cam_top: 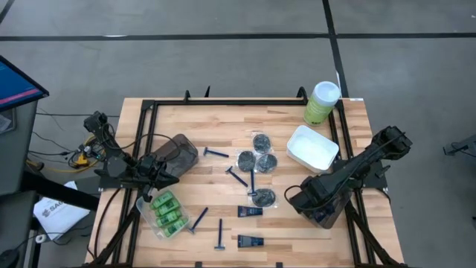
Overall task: Pick & Place Travel size toiletries
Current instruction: Put the blue shave cream into the right black bin
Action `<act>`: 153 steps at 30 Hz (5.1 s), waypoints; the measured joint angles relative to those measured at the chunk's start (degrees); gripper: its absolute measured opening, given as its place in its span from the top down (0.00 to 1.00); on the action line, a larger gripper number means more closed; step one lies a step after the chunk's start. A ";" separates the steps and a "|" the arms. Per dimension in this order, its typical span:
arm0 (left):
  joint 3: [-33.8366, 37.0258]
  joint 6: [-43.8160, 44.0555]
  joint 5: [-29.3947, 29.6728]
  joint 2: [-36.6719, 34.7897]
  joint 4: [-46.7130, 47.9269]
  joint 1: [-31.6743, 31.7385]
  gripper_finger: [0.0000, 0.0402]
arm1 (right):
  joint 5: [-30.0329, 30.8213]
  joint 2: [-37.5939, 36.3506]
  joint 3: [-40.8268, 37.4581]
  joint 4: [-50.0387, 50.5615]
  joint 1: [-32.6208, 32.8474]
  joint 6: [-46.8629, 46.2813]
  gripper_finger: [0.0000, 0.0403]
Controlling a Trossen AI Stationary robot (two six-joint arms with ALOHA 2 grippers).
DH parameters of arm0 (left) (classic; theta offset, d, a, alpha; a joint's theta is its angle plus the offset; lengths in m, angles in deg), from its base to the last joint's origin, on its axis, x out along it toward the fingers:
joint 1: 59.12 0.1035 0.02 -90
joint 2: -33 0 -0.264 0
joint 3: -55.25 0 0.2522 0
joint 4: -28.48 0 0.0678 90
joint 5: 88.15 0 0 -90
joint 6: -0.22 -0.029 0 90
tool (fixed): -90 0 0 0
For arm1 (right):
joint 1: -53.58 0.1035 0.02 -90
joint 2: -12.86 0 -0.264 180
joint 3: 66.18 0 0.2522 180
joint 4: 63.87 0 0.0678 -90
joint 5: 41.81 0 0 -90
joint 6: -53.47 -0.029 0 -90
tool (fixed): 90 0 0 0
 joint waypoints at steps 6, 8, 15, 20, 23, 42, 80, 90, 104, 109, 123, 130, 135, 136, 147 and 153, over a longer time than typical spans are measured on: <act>0.00 0.00 0.02 0.00 -0.05 0.00 1.00 | 1.00 -0.82 0.04 0.22 -0.21 0.01 0.50; 0.00 0.00 0.02 0.00 -0.05 0.00 1.00 | 1.26 -1.59 0.81 0.57 -0.56 0.43 0.42; 0.00 0.00 0.02 0.00 -0.14 0.01 1.00 | 8.62 -7.29 7.92 5.17 -2.83 0.01 0.36; -0.02 0.00 0.02 0.00 -0.18 0.02 1.00 | 12.10 -11.53 12.20 0.15 -6.18 2.68 0.37; 0.00 0.00 0.01 0.00 -0.21 0.00 1.00 | 16.44 -12.39 13.18 -5.90 -8.75 6.97 0.36; 0.00 0.00 0.01 0.02 -0.34 0.02 1.00 | 15.84 11.54 17.56 -37.76 -14.39 50.44 0.37; 0.00 0.00 0.00 0.39 -1.24 0.02 1.00 | 13.15 36.82 36.55 -21.95 -9.72 60.91 0.74; 0.00 0.00 0.02 0.39 -1.52 0.02 1.00 | 12.81 32.48 37.45 -22.28 -11.92 63.28 0.83; 0.00 0.00 0.02 0.39 -1.54 0.02 1.00 | 12.93 25.59 37.62 -23.89 -16.38 65.40 0.84; 0.00 0.00 0.01 0.39 -1.55 0.02 1.00 | 12.81 25.49 37.62 -20.86 -16.65 64.16 0.83; 0.00 0.00 0.02 0.37 -1.56 0.02 1.00 | 14.68 26.63 32.36 -19.17 -11.95 68.33 0.82; 0.00 0.00 0.02 0.82 -1.56 0.02 1.00 | 14.71 26.60 27.94 -18.55 -11.39 68.25 0.80; 0.00 0.00 0.00 1.18 -1.49 0.00 1.00 | 14.52 26.60 27.36 -21.85 -11.41 68.38 0.67; 0.00 0.00 0.02 1.18 -1.59 0.00 1.00 | 14.50 26.60 27.32 -22.62 -11.45 68.40 0.63; 0.00 0.00 0.02 1.40 -1.56 0.02 1.00 | 14.33 26.60 27.36 -32.30 -11.76 68.85 0.44; 0.00 0.00 0.02 1.40 -1.56 0.02 1.00 | 14.40 26.60 27.36 -34.94 -11.68 68.55 0.44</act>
